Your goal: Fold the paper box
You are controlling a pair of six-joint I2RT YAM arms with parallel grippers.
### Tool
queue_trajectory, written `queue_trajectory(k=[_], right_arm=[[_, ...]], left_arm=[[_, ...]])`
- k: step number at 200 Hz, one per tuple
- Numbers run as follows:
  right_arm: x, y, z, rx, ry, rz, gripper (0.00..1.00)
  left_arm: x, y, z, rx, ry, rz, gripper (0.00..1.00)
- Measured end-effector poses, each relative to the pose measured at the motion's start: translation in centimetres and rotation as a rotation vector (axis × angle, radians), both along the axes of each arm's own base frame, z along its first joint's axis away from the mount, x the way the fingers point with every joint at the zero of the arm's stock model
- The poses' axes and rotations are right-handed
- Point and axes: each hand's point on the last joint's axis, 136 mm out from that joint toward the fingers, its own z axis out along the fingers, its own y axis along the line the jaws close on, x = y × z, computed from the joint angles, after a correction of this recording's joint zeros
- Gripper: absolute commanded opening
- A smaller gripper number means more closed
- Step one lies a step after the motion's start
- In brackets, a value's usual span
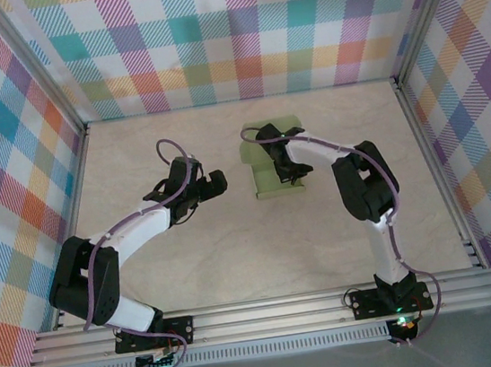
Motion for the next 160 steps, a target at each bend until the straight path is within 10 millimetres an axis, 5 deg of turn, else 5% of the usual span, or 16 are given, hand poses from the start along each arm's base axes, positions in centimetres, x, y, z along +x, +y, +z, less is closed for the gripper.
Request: queue_trajectory(k=[36,93,119,160], right_arm=[[-1.1,-0.9,-1.1,0.049,0.064,-0.026,0.33],[-1.6,-0.4,3.2,0.225,-0.020,-0.029,0.45],[-2.2,-0.6,4.7,0.428,-0.057,-0.036,0.53],[-2.4,-2.6,4.2,0.721,-0.066,-0.098,0.53]], left_arm=[[0.0,0.0,0.0,0.000,0.000,-0.001,1.00],[0.0,-0.5,-0.2,-0.019,0.007,-0.018,1.00],[0.4,-2.5,-1.0,-0.099,0.021,-0.069,1.00],[0.7,-6.2,-3.3,-0.230,0.070,-0.170,1.00]])
